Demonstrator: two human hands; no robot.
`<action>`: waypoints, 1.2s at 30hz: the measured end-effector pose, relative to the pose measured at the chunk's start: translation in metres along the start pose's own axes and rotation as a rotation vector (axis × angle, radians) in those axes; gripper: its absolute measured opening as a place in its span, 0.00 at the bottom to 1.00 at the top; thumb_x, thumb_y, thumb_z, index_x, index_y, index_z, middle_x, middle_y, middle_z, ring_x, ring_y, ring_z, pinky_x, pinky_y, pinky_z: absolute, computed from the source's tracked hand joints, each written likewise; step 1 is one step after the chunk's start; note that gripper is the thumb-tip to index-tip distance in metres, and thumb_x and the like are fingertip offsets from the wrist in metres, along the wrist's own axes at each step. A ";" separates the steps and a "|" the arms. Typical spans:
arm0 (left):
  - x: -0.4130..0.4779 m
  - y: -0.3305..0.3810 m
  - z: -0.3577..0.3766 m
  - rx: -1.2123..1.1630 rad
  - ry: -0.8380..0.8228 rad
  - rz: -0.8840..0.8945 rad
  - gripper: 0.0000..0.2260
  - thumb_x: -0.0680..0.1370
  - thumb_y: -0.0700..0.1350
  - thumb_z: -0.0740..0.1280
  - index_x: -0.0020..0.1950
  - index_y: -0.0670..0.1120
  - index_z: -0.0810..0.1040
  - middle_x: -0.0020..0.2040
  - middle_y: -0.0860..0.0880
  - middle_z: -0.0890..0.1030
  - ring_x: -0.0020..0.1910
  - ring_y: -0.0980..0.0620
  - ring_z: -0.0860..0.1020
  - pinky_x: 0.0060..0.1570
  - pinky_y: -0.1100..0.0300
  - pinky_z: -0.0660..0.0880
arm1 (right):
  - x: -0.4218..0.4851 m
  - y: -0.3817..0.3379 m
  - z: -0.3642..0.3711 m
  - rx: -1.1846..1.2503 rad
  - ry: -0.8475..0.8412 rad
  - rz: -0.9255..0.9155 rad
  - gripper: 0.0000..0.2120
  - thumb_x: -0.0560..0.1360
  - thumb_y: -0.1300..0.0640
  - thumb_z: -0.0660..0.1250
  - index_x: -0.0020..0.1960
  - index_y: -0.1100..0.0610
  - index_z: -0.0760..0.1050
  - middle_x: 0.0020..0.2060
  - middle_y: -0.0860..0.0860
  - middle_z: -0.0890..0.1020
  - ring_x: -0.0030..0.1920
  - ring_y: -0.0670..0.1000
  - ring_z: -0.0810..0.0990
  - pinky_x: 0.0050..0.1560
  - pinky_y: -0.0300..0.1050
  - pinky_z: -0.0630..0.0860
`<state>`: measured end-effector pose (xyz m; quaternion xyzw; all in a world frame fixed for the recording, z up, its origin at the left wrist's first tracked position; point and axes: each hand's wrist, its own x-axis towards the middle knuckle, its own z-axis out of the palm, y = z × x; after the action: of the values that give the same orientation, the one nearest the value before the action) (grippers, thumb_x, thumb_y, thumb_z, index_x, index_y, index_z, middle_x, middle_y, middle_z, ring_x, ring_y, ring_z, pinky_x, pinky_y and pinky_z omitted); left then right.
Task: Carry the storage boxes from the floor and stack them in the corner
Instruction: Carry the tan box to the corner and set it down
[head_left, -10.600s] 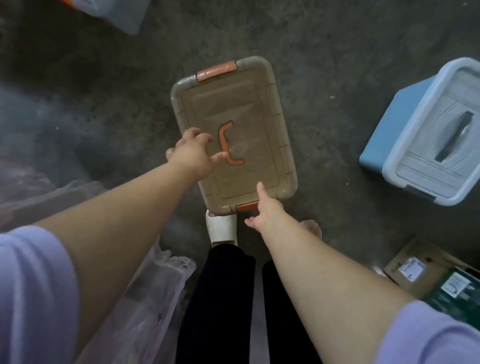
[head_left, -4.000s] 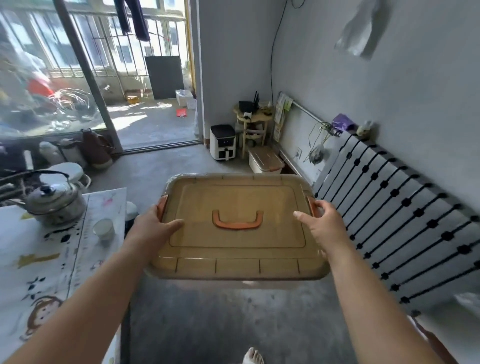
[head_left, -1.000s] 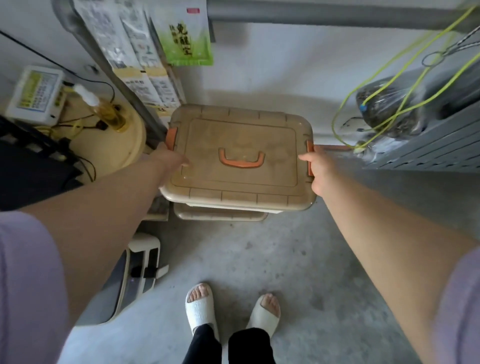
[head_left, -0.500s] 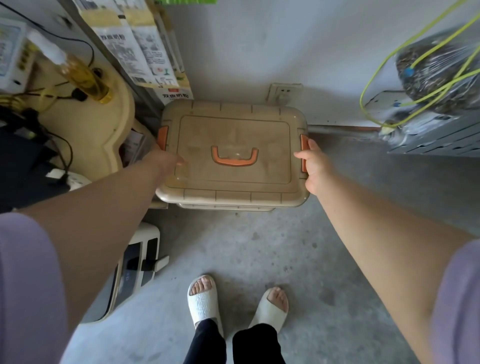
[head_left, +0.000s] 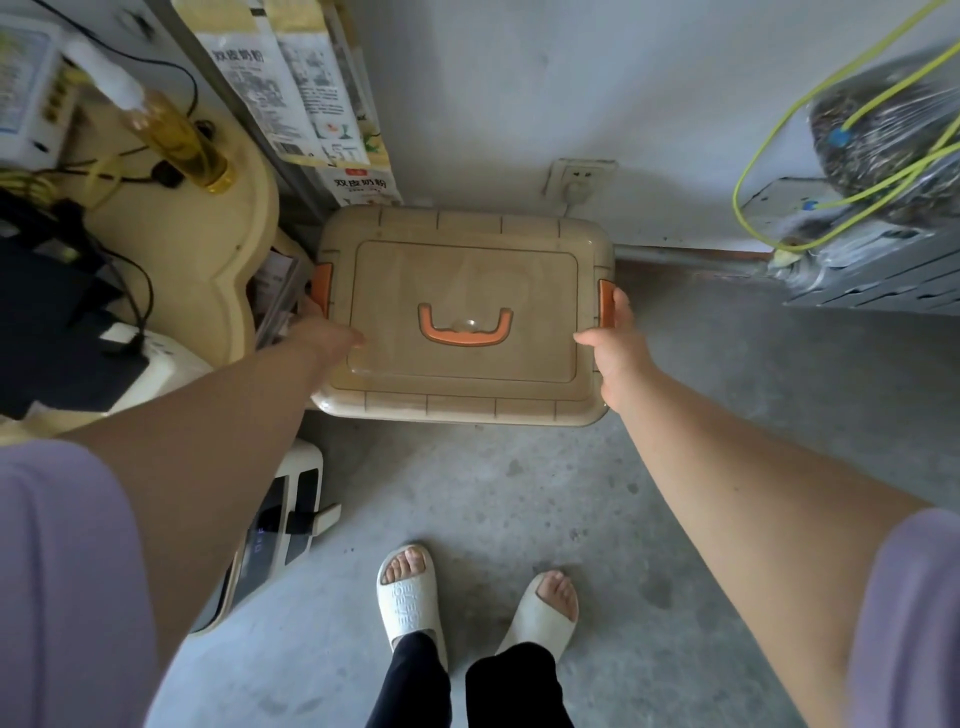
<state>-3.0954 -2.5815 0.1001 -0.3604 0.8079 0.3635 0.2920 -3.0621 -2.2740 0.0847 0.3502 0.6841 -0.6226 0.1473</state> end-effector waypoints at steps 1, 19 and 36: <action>0.000 0.000 0.001 0.015 0.002 0.004 0.41 0.74 0.46 0.71 0.79 0.47 0.49 0.77 0.43 0.58 0.75 0.40 0.58 0.73 0.43 0.59 | -0.001 0.002 0.001 0.000 0.001 -0.001 0.38 0.71 0.71 0.63 0.75 0.48 0.57 0.66 0.50 0.73 0.62 0.52 0.73 0.60 0.45 0.68; -0.106 0.017 -0.002 0.232 -0.066 0.138 0.41 0.74 0.53 0.69 0.79 0.47 0.49 0.79 0.46 0.54 0.75 0.41 0.59 0.72 0.48 0.62 | -0.085 -0.024 -0.008 -0.507 0.029 -0.025 0.30 0.71 0.58 0.69 0.72 0.52 0.64 0.71 0.52 0.67 0.66 0.56 0.71 0.57 0.47 0.73; -0.352 0.093 -0.073 0.243 -0.173 0.479 0.28 0.72 0.52 0.72 0.70 0.50 0.69 0.72 0.47 0.63 0.67 0.47 0.69 0.68 0.50 0.67 | -0.275 -0.168 -0.097 -0.386 -0.099 -0.193 0.20 0.70 0.60 0.69 0.62 0.54 0.73 0.53 0.53 0.79 0.49 0.52 0.78 0.40 0.39 0.71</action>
<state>-2.9845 -2.4649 0.4345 -0.0892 0.8799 0.3518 0.3066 -2.9549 -2.2598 0.4033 0.2174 0.8129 -0.5077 0.1849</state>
